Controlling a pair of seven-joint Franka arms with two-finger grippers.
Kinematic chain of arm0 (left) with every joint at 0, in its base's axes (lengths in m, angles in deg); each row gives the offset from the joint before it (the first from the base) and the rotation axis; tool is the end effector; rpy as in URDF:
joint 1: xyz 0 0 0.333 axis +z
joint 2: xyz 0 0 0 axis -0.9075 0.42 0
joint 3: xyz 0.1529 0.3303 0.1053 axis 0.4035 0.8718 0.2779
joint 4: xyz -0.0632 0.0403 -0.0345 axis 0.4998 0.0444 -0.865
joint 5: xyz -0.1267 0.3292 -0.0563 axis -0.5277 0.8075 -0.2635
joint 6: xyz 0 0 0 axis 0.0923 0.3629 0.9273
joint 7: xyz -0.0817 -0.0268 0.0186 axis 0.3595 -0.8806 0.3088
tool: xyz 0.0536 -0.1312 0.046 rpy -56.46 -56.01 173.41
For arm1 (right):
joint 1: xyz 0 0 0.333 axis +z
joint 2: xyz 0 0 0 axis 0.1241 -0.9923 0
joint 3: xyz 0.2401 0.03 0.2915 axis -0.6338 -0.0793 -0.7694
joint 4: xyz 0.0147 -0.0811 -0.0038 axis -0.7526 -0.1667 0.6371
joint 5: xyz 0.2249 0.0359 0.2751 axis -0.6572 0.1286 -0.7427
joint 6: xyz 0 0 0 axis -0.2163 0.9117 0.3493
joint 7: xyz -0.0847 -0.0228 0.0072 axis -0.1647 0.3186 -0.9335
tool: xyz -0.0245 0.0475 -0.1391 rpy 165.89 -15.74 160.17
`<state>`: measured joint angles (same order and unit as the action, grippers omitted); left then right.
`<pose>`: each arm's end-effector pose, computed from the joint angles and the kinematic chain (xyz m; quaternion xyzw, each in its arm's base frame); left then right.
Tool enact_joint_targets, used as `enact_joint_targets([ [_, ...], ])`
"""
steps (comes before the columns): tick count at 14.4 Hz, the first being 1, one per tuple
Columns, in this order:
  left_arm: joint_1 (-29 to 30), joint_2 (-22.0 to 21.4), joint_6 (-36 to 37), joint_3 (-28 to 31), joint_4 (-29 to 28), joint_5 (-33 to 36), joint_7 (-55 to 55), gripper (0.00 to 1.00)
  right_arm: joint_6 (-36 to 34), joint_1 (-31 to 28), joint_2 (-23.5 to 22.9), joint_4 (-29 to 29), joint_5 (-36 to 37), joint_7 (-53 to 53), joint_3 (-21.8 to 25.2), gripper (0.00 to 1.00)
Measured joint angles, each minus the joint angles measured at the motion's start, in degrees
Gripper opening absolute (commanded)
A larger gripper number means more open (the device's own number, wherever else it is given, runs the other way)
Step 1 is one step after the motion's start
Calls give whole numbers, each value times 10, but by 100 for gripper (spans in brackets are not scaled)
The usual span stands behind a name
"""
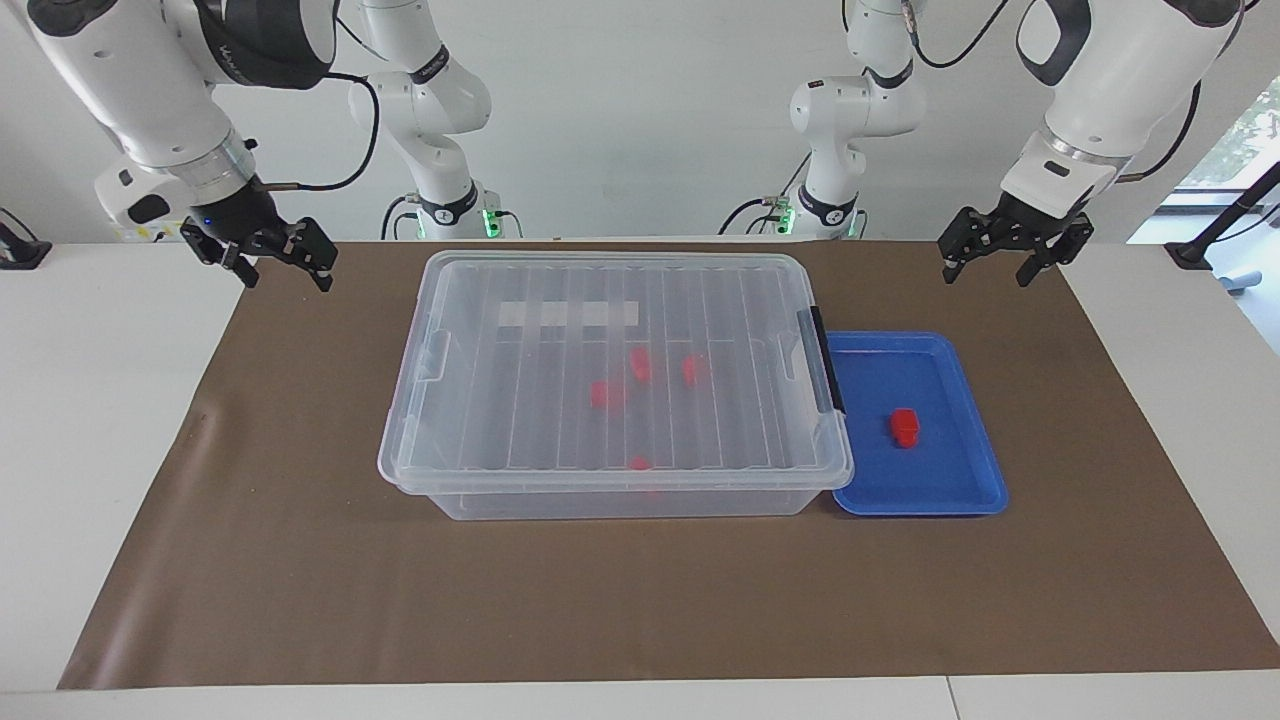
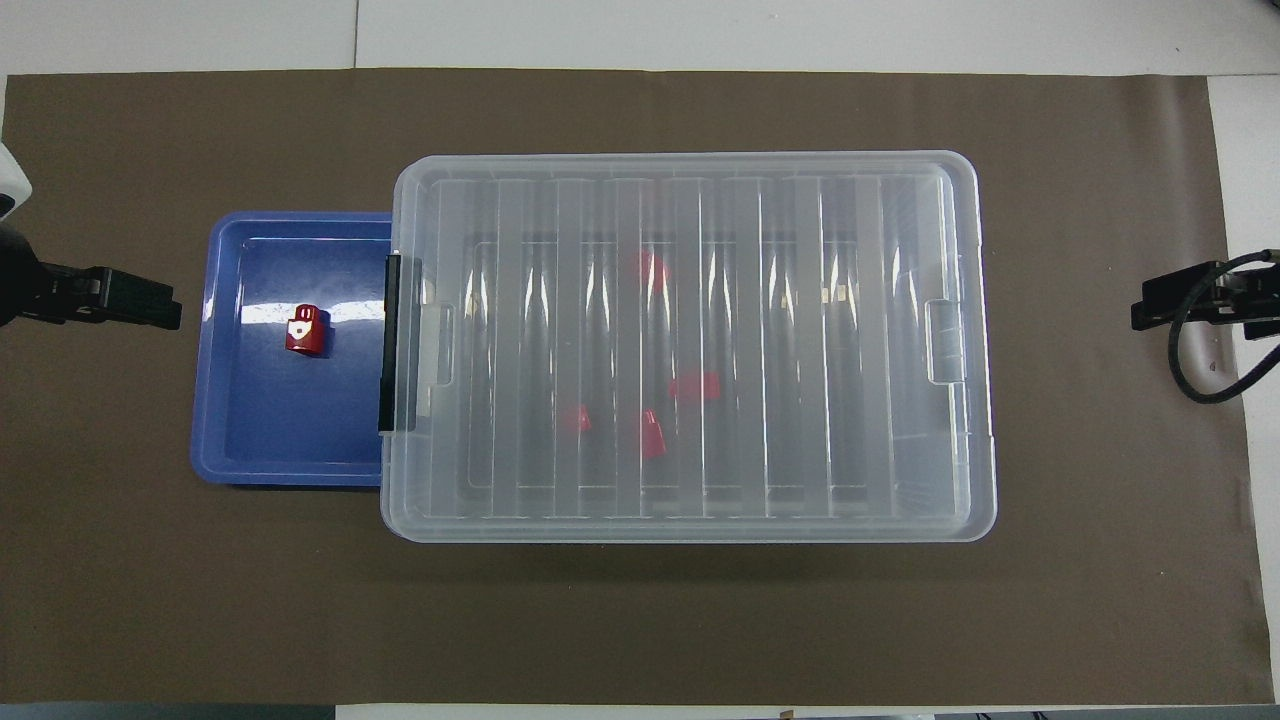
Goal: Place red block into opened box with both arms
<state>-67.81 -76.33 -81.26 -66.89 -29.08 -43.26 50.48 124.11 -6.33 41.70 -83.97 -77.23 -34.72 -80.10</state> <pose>0.5022 -0.0499 0.6373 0.9976 -0.0694 0.0014 0.0076 0.5011 -0.0429 0.6191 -0.9982 0.0550 0.0221 0.0088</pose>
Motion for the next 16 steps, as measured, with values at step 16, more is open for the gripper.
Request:
enact_joint_targets([
  [16, 0, 0, 0, 0, 0, 0, 0, 100, 85, 49, 0, -50, -6, 93, -13, 100],
])
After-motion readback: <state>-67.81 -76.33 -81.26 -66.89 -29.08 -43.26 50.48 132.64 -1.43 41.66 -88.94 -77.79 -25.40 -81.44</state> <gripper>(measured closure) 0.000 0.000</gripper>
